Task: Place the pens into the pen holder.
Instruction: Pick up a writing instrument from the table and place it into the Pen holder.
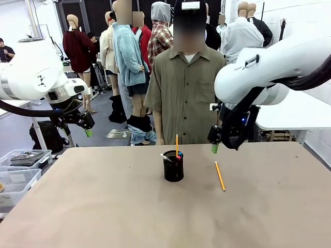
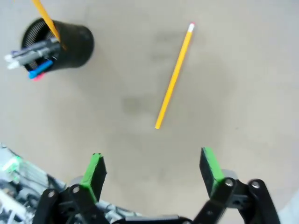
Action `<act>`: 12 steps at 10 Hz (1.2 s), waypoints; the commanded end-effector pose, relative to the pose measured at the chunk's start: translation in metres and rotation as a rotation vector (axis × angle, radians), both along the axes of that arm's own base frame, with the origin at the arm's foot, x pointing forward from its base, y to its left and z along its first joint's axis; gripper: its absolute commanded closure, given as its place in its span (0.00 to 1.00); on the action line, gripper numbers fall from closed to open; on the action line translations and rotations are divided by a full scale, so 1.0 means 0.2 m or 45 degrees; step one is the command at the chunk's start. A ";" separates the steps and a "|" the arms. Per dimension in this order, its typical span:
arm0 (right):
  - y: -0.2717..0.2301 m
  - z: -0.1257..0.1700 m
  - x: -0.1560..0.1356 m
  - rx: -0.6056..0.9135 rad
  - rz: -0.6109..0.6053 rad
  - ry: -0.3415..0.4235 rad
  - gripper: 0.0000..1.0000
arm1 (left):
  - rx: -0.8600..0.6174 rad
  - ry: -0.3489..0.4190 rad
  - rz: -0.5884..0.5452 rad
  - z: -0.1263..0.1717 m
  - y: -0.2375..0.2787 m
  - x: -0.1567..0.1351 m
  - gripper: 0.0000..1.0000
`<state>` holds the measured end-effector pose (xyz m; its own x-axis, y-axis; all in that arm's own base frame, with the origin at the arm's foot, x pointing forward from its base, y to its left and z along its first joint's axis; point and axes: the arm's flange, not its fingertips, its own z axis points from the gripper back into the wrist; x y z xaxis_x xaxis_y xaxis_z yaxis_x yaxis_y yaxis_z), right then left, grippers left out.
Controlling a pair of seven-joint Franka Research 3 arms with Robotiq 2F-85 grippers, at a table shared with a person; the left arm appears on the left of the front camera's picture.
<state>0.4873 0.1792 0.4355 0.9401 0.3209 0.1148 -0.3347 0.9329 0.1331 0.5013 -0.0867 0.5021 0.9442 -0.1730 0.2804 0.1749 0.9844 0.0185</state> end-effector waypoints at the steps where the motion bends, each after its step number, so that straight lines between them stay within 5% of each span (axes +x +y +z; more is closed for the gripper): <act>1: 0.06 -0.14 0.06 -0.112 -0.097 0.097 0.00 | -0.006 -0.008 -0.017 0.00 0.01 -0.01 0.04; 5: 0.19 -0.36 0.15 -0.282 -0.166 0.058 0.00 | -0.006 -0.008 -0.017 0.00 0.01 -0.01 0.04; 12: 0.20 -0.55 0.28 -0.256 -0.176 0.111 0.00 | -0.006 -0.008 -0.017 0.00 0.01 -0.01 0.04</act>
<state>0.5381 0.2144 0.3291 0.9763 0.2130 -0.0379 -0.2143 0.9762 -0.0329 0.5013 -0.0868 0.5021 0.9442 -0.1731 0.2804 0.1750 0.9844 0.0185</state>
